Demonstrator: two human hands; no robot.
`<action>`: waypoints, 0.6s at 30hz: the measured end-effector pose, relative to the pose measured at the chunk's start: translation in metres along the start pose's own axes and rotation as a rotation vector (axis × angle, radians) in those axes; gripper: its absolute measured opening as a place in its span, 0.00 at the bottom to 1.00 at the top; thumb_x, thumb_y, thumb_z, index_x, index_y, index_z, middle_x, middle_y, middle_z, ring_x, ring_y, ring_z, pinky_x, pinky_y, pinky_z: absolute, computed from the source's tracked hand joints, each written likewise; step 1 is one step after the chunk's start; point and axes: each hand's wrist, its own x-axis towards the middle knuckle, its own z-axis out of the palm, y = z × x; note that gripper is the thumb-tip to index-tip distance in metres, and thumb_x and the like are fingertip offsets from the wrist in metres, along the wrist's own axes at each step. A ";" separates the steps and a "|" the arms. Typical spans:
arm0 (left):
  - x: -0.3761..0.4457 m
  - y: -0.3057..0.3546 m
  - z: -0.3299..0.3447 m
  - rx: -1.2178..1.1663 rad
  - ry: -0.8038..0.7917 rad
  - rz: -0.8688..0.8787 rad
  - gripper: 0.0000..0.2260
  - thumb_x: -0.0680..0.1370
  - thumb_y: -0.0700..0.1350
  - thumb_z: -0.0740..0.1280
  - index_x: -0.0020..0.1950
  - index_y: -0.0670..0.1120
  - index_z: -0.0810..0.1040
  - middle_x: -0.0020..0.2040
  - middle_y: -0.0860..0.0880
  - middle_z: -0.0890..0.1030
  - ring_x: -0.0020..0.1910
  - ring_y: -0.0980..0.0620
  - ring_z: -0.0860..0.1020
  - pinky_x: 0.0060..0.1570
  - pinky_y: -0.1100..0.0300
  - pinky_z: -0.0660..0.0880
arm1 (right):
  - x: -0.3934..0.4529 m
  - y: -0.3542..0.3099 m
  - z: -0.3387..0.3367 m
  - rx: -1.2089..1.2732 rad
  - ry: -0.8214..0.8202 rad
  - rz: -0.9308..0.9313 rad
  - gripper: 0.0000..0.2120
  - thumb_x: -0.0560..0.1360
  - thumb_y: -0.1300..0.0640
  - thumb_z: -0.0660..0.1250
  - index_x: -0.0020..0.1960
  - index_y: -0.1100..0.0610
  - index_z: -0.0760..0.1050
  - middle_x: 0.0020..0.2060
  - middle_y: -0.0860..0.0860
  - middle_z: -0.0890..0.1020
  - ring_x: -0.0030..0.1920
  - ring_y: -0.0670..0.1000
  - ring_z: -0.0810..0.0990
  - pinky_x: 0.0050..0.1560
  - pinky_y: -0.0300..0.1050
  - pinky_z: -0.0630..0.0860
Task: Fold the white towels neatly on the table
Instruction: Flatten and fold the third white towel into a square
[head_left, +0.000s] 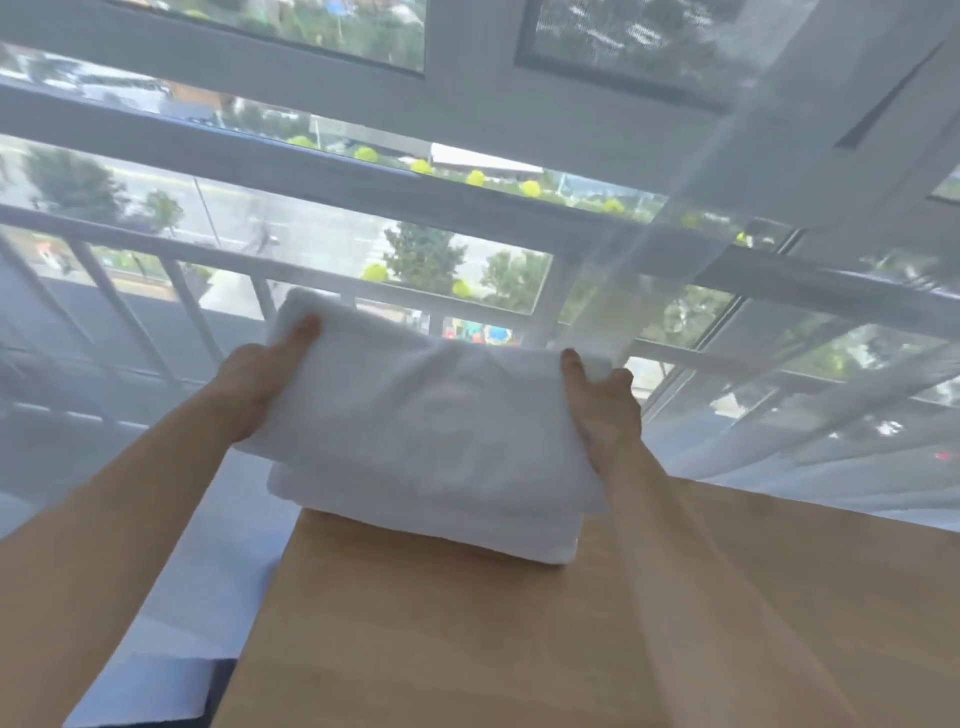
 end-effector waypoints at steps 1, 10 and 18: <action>0.008 -0.009 0.004 0.054 -0.013 -0.026 0.47 0.66 0.78 0.63 0.64 0.38 0.76 0.60 0.40 0.79 0.49 0.43 0.76 0.52 0.52 0.70 | 0.004 0.009 0.009 -0.017 -0.015 0.039 0.36 0.75 0.30 0.60 0.69 0.57 0.63 0.62 0.58 0.77 0.61 0.60 0.77 0.52 0.48 0.70; 0.038 -0.027 0.022 0.230 0.059 -0.074 0.58 0.56 0.86 0.55 0.63 0.38 0.77 0.62 0.38 0.79 0.51 0.41 0.76 0.51 0.49 0.70 | 0.024 0.030 0.044 -0.232 0.147 0.086 0.35 0.76 0.29 0.52 0.66 0.59 0.65 0.59 0.60 0.78 0.59 0.63 0.77 0.48 0.53 0.67; 0.036 -0.024 0.013 0.121 -0.081 0.005 0.31 0.69 0.73 0.68 0.47 0.44 0.79 0.44 0.46 0.81 0.42 0.45 0.80 0.38 0.53 0.73 | 0.016 0.026 0.036 -0.158 0.103 0.125 0.34 0.77 0.30 0.52 0.68 0.56 0.63 0.54 0.57 0.77 0.52 0.60 0.75 0.51 0.53 0.70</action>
